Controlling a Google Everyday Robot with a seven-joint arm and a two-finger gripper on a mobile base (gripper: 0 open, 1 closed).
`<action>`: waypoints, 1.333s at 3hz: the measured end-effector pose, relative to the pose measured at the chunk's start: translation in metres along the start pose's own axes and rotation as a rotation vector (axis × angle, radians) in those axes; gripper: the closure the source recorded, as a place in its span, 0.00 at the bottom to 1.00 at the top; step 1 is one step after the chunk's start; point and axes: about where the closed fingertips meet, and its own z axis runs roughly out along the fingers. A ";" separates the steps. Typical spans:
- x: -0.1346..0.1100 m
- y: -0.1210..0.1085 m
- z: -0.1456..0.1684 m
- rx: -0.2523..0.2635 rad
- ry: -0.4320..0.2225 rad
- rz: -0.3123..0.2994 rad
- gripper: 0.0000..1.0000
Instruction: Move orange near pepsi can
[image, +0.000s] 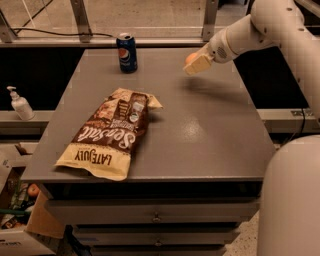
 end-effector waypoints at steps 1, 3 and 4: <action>-0.033 -0.010 0.026 -0.004 -0.063 -0.005 1.00; -0.086 0.013 0.072 -0.098 -0.150 -0.029 1.00; -0.096 0.029 0.095 -0.149 -0.151 -0.037 1.00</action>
Offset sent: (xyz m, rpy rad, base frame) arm 0.0591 0.1031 0.0342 0.1744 -0.0618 0.1092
